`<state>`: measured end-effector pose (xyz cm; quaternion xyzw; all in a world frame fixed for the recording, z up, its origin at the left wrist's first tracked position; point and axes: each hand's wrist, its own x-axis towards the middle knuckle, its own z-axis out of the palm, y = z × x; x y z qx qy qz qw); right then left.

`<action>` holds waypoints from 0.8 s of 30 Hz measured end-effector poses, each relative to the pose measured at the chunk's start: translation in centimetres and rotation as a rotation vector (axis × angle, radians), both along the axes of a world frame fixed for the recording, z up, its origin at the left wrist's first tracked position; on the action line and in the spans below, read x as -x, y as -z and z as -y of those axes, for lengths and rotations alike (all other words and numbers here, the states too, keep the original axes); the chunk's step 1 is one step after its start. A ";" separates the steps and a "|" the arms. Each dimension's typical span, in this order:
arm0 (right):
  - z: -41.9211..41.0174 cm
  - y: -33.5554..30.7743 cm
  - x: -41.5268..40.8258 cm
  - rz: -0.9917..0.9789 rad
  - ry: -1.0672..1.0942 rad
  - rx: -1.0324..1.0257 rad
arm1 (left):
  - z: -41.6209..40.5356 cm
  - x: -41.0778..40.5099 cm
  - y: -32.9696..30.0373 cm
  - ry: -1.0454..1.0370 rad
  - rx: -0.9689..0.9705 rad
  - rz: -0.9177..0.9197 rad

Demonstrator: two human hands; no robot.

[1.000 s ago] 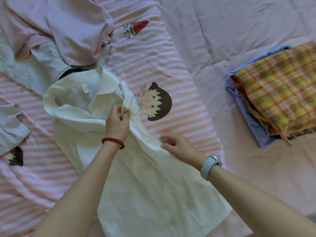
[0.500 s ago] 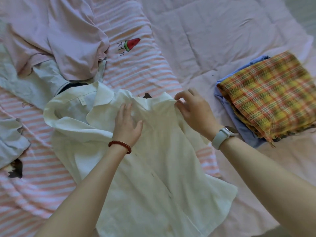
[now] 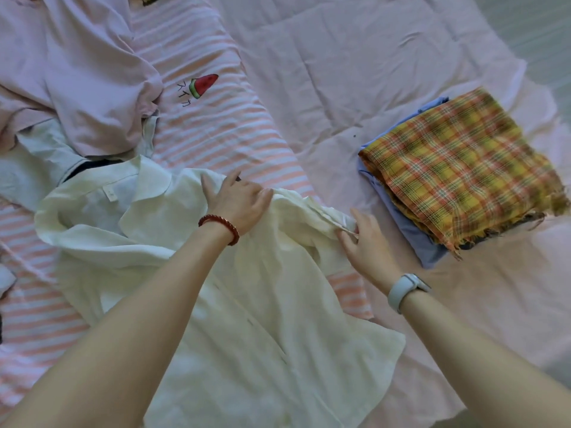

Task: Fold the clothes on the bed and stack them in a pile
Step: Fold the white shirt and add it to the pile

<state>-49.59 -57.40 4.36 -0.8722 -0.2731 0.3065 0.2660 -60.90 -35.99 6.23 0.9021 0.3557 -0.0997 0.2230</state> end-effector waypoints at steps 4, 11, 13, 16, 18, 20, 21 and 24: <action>-0.3 -1.4 -2.1 -0.057 -0.157 0.103 | 0.3 -0.4 -1.3 0.041 0.049 -0.002; 0.0 -8.9 -8.8 0.062 -0.070 -0.120 | 0.0 -1.8 -5.0 0.089 0.198 0.045; 0.3 -10.6 -10.6 0.022 0.122 -0.226 | -0.1 -2.8 -5.8 0.140 0.154 0.038; 1.1 -12.4 -13.5 -0.106 0.436 -0.393 | -0.3 -4.5 -6.8 0.118 0.142 0.056; 2.1 -12.9 -15.9 -0.091 0.578 -0.451 | -0.6 -5.5 -7.1 0.094 0.136 0.054; 3.1 -12.8 -18.5 -0.069 0.734 -0.494 | -0.7 -6.5 -7.0 0.079 0.092 0.028; 3.6 -12.5 -19.8 -0.067 0.813 -0.514 | -0.5 -6.9 -6.7 0.078 0.061 0.014; 5.3 -10.1 -22.4 -0.153 0.996 -0.482 | 0.9 -8.1 -5.1 0.085 0.051 -0.040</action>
